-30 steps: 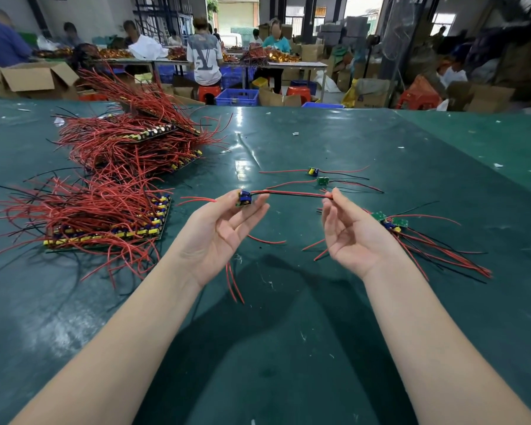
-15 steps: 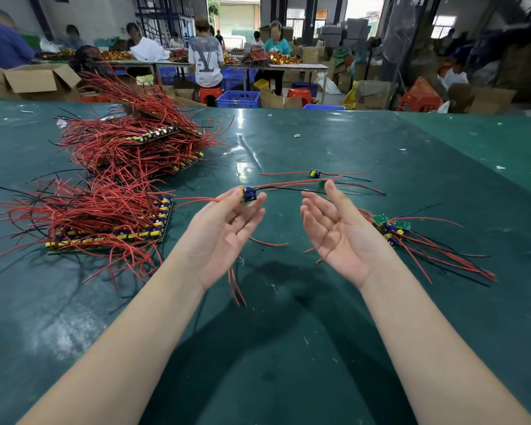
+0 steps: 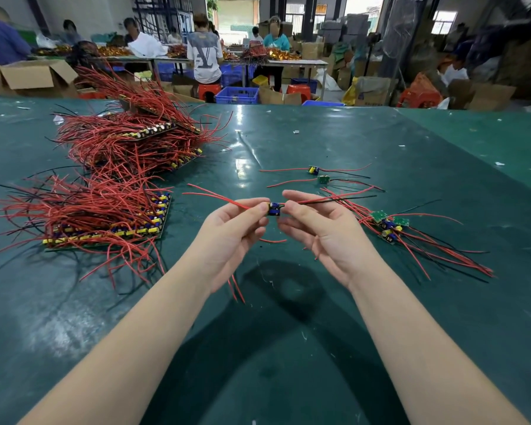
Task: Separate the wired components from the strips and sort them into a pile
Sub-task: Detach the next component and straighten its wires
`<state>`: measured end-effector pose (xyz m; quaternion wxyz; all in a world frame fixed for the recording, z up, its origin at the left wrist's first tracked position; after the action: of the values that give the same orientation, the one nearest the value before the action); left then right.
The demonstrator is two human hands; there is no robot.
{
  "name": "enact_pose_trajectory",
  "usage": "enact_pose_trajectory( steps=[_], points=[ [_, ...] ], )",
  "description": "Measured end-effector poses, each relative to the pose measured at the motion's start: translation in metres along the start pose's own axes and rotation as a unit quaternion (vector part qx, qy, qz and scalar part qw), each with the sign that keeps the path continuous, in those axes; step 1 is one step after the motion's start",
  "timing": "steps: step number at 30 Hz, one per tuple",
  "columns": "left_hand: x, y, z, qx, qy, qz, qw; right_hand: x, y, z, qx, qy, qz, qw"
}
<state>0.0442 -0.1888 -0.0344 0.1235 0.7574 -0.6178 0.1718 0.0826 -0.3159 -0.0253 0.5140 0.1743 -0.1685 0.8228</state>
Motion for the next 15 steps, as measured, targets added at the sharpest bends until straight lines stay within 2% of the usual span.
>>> enact_pose_trajectory(
  steps=[6, 10, 15],
  points=[
    [0.003, -0.001, -0.002, 0.006, 0.002, 0.011, 1.000, 0.000, -0.001, -0.003, -0.003, 0.023, 0.003, 1.000],
    [-0.002, -0.001, -0.001, 0.010, -0.108, -0.006, 0.994, -0.006, -0.002, -0.008, 0.010, 0.025, -0.023, 0.999],
    [-0.019, -0.003, -0.018, 0.060, 0.029, -0.071, 0.995, -0.013, 0.000, -0.010, 0.035, -0.002, -0.061, 0.998]
  ],
)
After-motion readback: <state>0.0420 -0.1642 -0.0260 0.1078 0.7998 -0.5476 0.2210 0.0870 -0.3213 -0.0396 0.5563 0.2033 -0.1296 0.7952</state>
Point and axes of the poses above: each hand's wrist, its own y-axis away from the middle knuckle, its own x-axis out of the palm, z = x × y, the point moved 9 cm from there along -y, towards the middle knuckle, and after that the axes turned 1 degree about -y, right-handed, at the moved point
